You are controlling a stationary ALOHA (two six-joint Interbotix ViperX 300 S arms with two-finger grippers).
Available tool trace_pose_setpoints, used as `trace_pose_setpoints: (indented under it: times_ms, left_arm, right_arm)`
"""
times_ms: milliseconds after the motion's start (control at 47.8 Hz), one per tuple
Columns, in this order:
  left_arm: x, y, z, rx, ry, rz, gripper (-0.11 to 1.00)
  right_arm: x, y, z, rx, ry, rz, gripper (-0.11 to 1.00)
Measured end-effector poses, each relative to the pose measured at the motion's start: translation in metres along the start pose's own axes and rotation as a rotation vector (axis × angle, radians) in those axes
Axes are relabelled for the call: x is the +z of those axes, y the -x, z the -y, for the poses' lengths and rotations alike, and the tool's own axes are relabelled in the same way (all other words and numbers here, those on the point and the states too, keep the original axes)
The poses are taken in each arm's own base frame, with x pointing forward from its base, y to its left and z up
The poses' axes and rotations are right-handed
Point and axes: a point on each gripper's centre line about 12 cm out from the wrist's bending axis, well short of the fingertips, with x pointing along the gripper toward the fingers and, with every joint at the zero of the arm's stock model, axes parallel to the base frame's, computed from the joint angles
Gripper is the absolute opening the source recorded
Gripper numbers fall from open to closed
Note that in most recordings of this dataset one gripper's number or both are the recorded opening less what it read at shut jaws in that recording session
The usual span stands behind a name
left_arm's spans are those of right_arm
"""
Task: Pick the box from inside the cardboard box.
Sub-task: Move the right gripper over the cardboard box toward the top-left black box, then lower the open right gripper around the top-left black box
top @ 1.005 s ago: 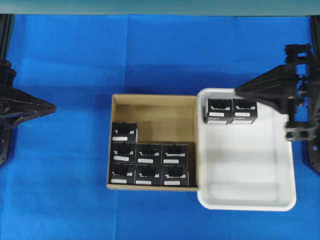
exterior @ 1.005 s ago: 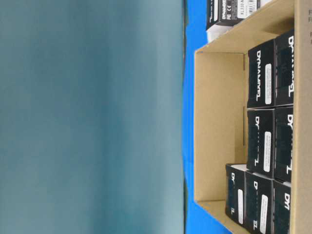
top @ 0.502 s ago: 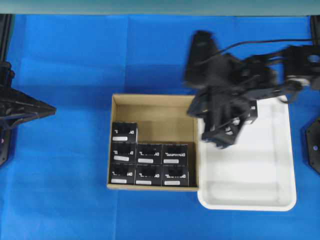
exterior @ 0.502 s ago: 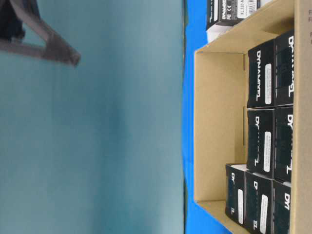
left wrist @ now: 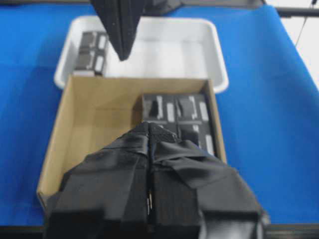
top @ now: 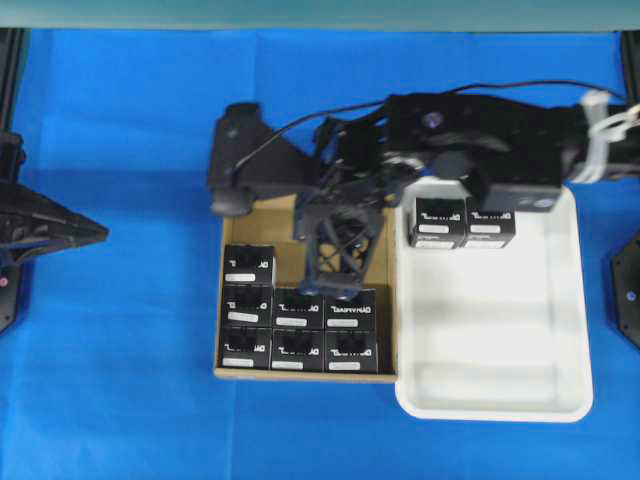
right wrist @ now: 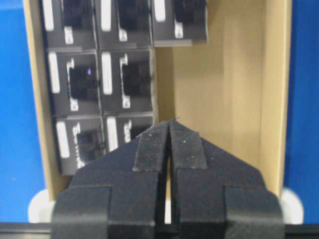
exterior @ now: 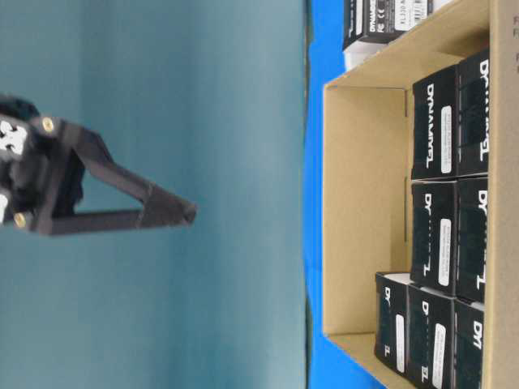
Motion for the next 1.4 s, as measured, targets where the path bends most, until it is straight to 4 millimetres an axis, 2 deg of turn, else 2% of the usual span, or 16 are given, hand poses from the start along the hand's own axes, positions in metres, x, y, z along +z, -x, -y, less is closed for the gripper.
trace_pose_setpoints:
  times_ms: [126,293,502,628,775,879,1047,1403]
  left_arm:
    - [0.0,0.0,0.001,-0.003,0.0,-0.003,-0.06]
    - [-0.001,0.0,0.001,-0.003,0.0,-0.005,-0.06]
    - [-0.001,0.0,0.001,-0.003,0.001,-0.005,-0.06]
    - [0.003,0.001,0.001,-0.003,0.001,0.003,-0.06]
    - [0.009,0.001,0.001,-0.003,0.001,0.017,-0.06]
    - [0.01,0.001,0.001,-0.003,0.0,0.017,-0.06]
    - [0.01,0.001,0.001,-0.003,0.0,0.017,-0.06]
    - [0.009,0.001,0.001,-0.003,-0.002,0.015,-0.06]
  right_arm:
    - [0.015,-0.014,0.002,0.001,0.042,-0.011,0.08]
    - [0.023,-0.037,0.005,0.006,0.082,-0.062,0.11]
    - [0.026,-0.051,0.01,0.008,0.124,-0.083,0.23]
    - [0.026,-0.062,0.014,0.006,0.122,-0.092,0.41]
    - [0.025,-0.083,0.019,0.003,0.117,-0.099,0.8]
    - [0.026,-0.096,0.021,0.001,0.126,-0.092,0.96]
    - [0.027,-0.108,0.02,-0.006,0.141,-0.083,0.94]
    - [0.026,-0.12,0.02,-0.008,0.135,-0.083,0.94]
